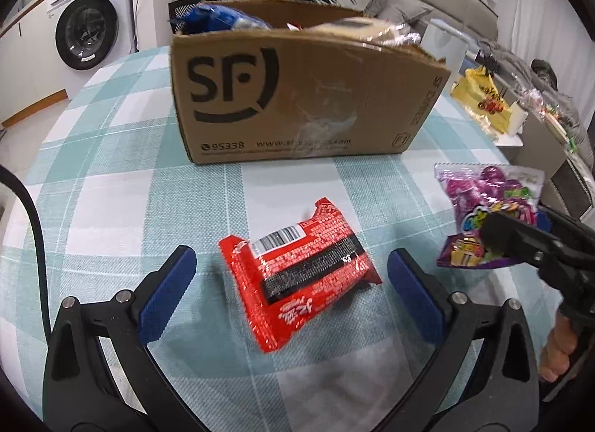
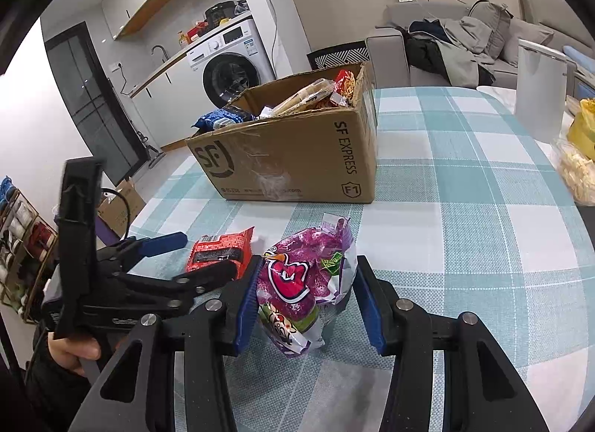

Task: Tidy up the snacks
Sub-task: 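Close the left tool on the red pack while the right tool grasps the purple candy bag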

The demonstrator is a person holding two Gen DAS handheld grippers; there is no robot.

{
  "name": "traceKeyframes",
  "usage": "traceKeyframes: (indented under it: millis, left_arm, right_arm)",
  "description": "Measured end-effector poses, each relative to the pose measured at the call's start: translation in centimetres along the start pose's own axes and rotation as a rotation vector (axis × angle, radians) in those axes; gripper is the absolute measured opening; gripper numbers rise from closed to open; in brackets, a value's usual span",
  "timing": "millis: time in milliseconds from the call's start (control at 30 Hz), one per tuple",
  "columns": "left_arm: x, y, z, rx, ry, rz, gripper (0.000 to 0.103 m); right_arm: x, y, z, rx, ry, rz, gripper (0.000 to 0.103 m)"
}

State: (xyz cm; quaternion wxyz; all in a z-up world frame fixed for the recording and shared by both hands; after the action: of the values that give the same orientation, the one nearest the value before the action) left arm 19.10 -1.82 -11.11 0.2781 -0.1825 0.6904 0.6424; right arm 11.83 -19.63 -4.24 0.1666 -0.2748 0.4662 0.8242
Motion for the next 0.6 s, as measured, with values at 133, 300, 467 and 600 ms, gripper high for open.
traceKeyframes:
  millis: [133, 300, 467, 600]
  left_arm:
    - [0.3, -0.6, 0.0, -0.008, -0.012, 0.019, 0.1]
    - [0.5, -0.3, 0.4, 0.02, -0.02, -0.004, 0.082]
    - [0.4, -0.1, -0.4, 0.053, -0.061, -0.025, 0.057]
    - [0.4, 0.3, -1.0, 0.07, -0.093, -0.034, 0.047]
  right_arm:
    - [0.1, 0.1, 0.0, 0.001, -0.009, 0.001, 0.048]
    - [0.2, -0.2, 0.1, -0.001, -0.002, 0.01, 0.049]
    - [0.3, -0.3, 0.1, -0.002, -0.002, 0.01, 0.049]
    - [0.3, -0.3, 0.1, -0.003, -0.001, 0.009, 0.049]
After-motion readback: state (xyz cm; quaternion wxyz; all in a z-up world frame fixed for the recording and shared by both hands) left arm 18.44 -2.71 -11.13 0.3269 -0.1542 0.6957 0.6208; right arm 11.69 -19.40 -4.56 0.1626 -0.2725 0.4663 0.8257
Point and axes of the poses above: each gripper's, at about its wrist camera, not at the fingertips, and y roughly against the way its jaws point, z to its left, x to its underside, the point moved 6 cm from there along -y, roughly the way its jaws point, and after that the axes turned 10 degrees about -y, right-handed, at the moved point
